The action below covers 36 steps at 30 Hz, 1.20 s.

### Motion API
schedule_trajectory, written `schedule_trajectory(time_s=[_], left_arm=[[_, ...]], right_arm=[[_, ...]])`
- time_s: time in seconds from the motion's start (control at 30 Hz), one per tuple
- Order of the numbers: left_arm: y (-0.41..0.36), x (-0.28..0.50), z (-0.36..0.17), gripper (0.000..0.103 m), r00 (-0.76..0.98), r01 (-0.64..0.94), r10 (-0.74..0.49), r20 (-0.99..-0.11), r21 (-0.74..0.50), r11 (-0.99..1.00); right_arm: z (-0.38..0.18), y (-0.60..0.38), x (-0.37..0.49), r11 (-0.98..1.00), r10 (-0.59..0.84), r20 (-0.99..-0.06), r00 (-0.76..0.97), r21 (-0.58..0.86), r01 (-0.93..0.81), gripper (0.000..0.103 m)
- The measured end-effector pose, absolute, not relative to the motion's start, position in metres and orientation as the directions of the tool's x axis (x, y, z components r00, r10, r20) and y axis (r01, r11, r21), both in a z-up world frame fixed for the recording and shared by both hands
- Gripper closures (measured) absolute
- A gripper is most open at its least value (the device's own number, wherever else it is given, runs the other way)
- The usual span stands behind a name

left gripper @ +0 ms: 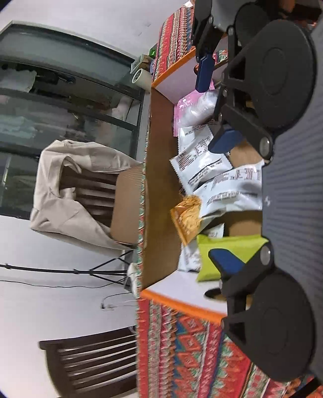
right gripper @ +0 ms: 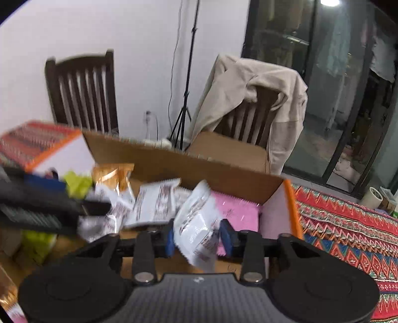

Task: Organize snacks
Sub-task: 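Carry both white packets into the cardboard box and open both tools, then withdraw both tools from the box back toward the snack pile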

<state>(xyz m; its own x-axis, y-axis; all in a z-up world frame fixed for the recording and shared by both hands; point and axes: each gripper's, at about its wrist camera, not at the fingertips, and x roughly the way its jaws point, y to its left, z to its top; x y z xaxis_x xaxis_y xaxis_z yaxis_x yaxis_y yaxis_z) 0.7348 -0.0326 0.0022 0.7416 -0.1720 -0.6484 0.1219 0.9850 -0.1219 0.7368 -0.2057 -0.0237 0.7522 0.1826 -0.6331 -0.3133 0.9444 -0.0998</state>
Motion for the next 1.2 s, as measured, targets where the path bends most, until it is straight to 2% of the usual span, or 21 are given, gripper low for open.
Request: schedule_trajectory(time_s=[0.03, 0.1, 0.3, 0.43, 0.57, 0.63, 0.7, 0.77, 0.93, 1.07, 1.2], left_arm=[[-0.03, 0.732, 0.007, 0.018, 0.745, 0.117, -0.168, -0.646, -0.121, 0.986], [-0.024, 0.727, 0.016, 0.018, 0.742, 0.116, -0.17, -0.649, -0.125, 0.985], [-0.008, 0.684, 0.061, 0.018, 0.76, 0.162, -0.194, -0.621, -0.108, 0.981], [-0.006, 0.625, 0.092, 0.015, 0.798, 0.213, -0.212, -0.564, -0.065, 0.975], [-0.002, 0.55, 0.112, 0.013, 0.832, 0.238, -0.222, -0.508, -0.034, 0.971], [0.0, 0.51, 0.12, 0.01, 0.847, 0.261, -0.235, -0.478, -0.012, 0.965], [0.002, 0.469, 0.125, 0.007, 0.866, 0.265, -0.232, -0.442, 0.014, 0.964], [0.007, 0.43, 0.127, 0.005, 0.885, 0.256, -0.223, -0.409, 0.026, 0.966], [0.017, 0.334, 0.114, 0.0, 0.906, 0.257, -0.247, -0.343, -0.018, 0.966], [0.014, 0.276, 0.095, 0.0, 0.9, 0.256, -0.254, -0.353, -0.042, 0.966], [0.002, 0.231, 0.077, 0.0, 0.906, 0.25, -0.231, -0.356, 0.007, 0.968]], right_arm=[[-0.023, -0.206, 0.736, 0.945, 0.186, -0.634, 0.75, -0.094, -0.314, 0.054], [-0.017, -0.21, 0.734, 0.948, 0.213, -0.632, 0.745, -0.051, -0.314, 0.044], [0.038, -0.238, 0.701, 0.954, 0.242, -0.577, 0.78, -0.003, -0.299, 0.044], [0.081, -0.255, 0.653, 0.958, 0.237, -0.523, 0.819, -0.015, -0.287, 0.039], [0.114, -0.269, 0.588, 0.955, 0.237, -0.478, 0.846, -0.043, -0.292, 0.029], [0.126, -0.275, 0.554, 0.954, 0.247, -0.454, 0.856, -0.044, -0.298, 0.028], [0.133, -0.282, 0.52, 0.951, 0.263, -0.432, 0.863, -0.034, -0.307, 0.021], [0.136, -0.285, 0.502, 0.95, 0.27, -0.42, 0.866, -0.031, -0.311, 0.019], [0.128, -0.294, 0.385, 0.94, 0.301, -0.363, 0.882, -0.042, -0.338, 0.014], [0.106, -0.295, 0.319, 0.936, 0.304, -0.366, 0.88, -0.056, -0.346, 0.013], [0.078, -0.292, 0.263, 0.941, 0.288, -0.387, 0.876, -0.056, -0.334, 0.007]])
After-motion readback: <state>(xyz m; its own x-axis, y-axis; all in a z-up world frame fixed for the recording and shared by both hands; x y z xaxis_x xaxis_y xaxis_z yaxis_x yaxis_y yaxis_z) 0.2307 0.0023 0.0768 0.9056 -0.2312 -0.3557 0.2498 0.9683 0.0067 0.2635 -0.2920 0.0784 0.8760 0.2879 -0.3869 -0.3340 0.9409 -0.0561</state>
